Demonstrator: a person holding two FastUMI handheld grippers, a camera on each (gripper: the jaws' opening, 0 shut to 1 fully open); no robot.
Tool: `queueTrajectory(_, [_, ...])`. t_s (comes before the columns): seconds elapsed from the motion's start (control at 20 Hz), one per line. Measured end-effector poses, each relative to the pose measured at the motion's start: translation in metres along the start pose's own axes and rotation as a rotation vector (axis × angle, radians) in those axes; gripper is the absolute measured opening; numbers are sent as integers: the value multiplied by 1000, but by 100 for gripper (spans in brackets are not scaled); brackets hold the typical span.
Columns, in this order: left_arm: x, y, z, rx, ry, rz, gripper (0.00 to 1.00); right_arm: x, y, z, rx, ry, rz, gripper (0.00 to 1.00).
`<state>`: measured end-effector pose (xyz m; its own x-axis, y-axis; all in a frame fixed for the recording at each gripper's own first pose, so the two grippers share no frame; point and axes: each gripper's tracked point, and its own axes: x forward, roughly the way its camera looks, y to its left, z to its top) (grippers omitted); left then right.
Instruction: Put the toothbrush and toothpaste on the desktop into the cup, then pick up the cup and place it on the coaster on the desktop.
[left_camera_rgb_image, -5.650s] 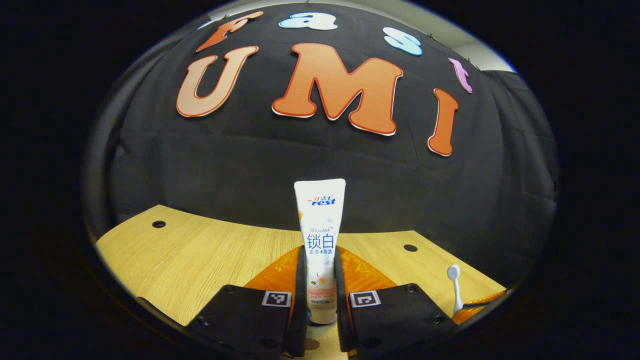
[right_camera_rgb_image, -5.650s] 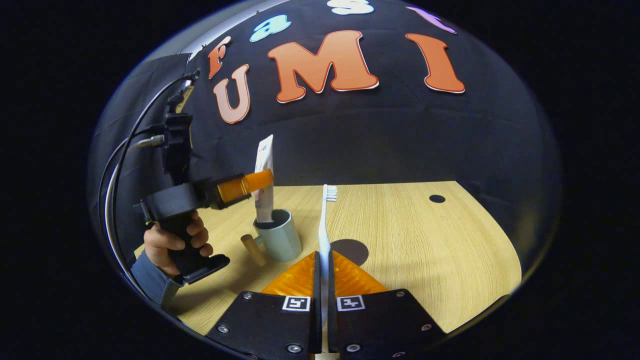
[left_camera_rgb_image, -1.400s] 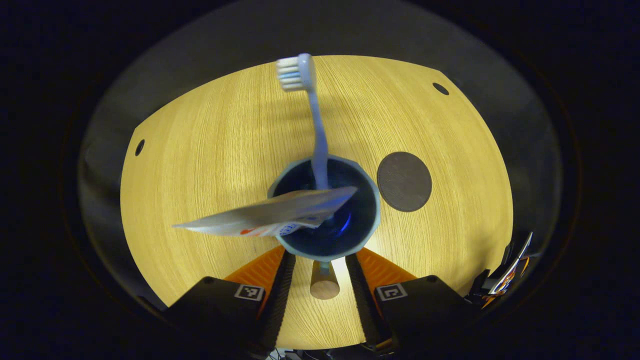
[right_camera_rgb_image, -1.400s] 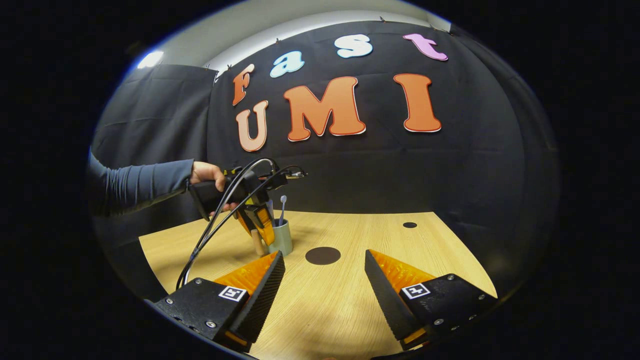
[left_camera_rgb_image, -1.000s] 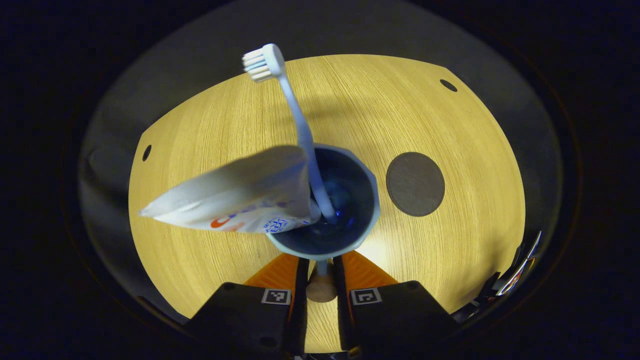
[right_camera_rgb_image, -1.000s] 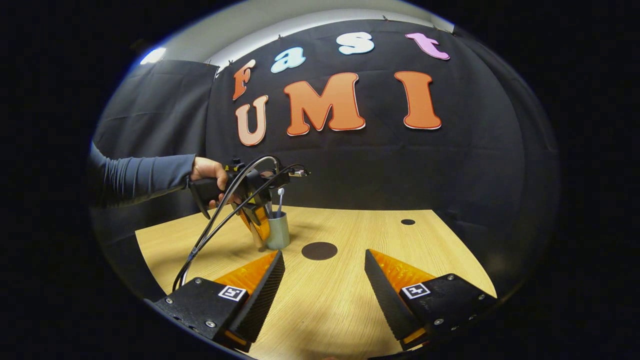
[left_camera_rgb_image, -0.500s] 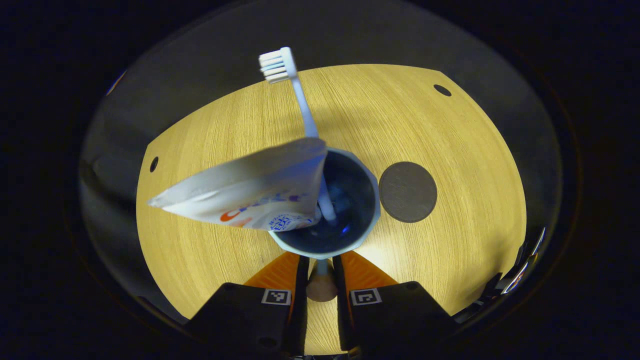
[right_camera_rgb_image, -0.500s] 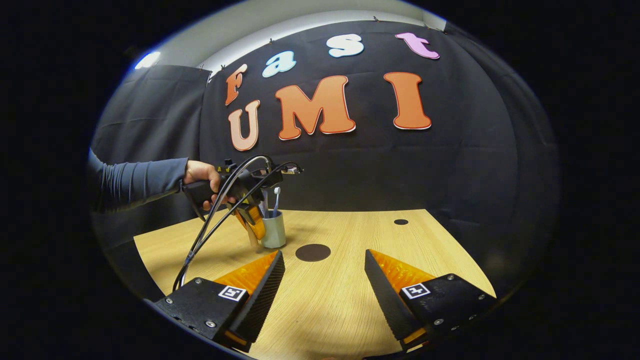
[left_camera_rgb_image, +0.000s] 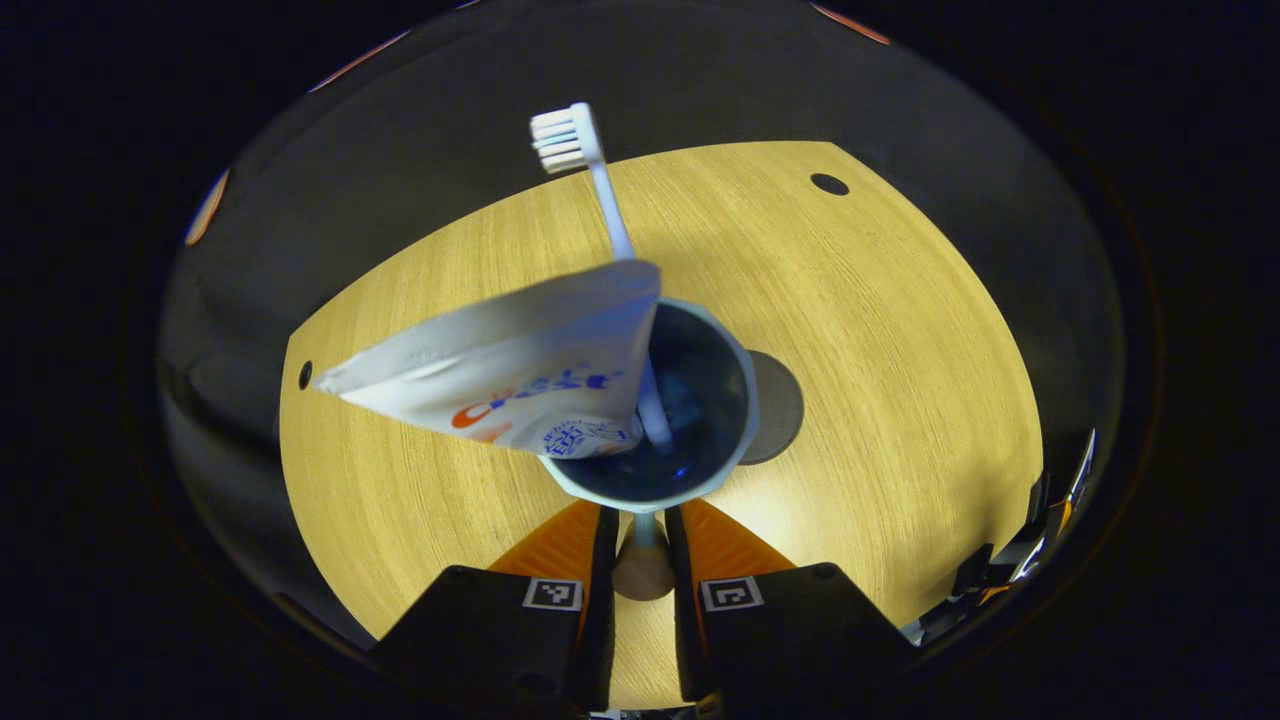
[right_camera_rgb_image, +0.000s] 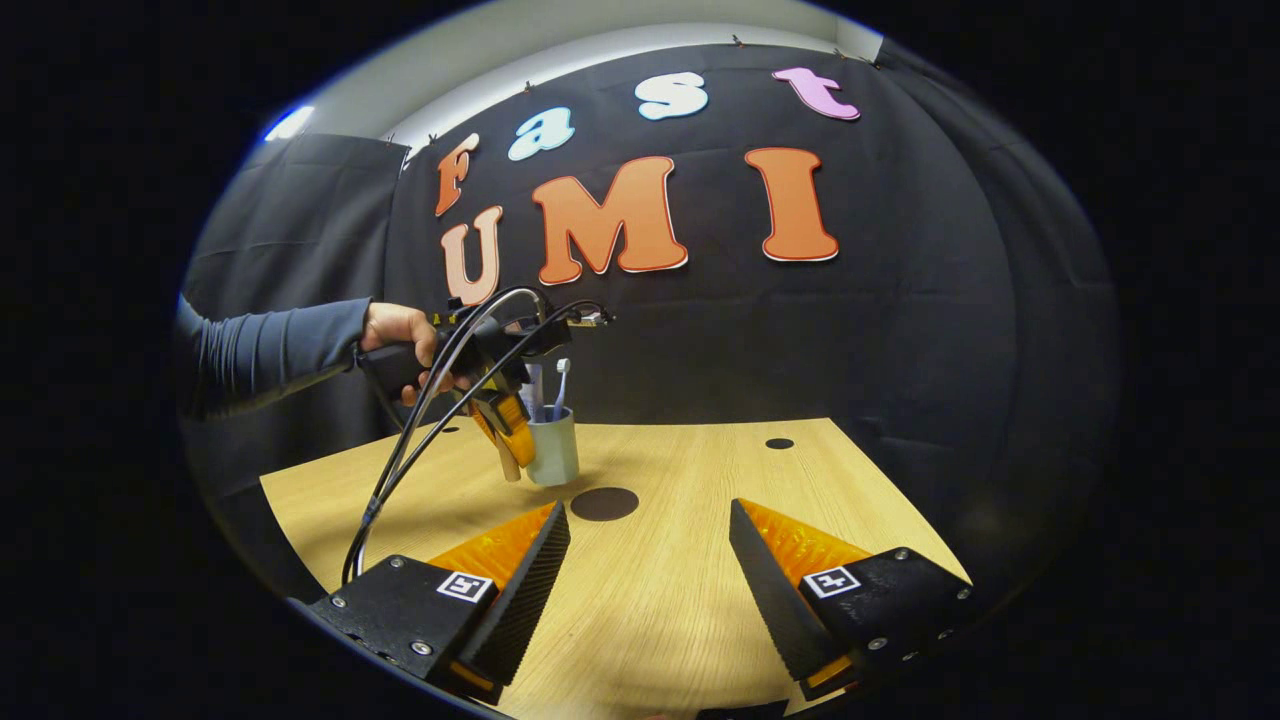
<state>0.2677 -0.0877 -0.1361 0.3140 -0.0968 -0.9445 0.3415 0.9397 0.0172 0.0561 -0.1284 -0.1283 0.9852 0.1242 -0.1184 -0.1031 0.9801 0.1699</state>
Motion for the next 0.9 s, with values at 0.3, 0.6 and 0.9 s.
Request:
queueTrajectory(0.3, [4,5,-10,25,10,-32,29,-7,-14,-7,12,11,-22,97])
queueTrajectory(0.6, [9,14,-33,38,3,-30,29,-9,-28,-14,30,24,-43,97])
queueTrajectory(0.9, [35,22,-56,-1,24,-64,29,-6,-29,-23,54,45,-42,97])
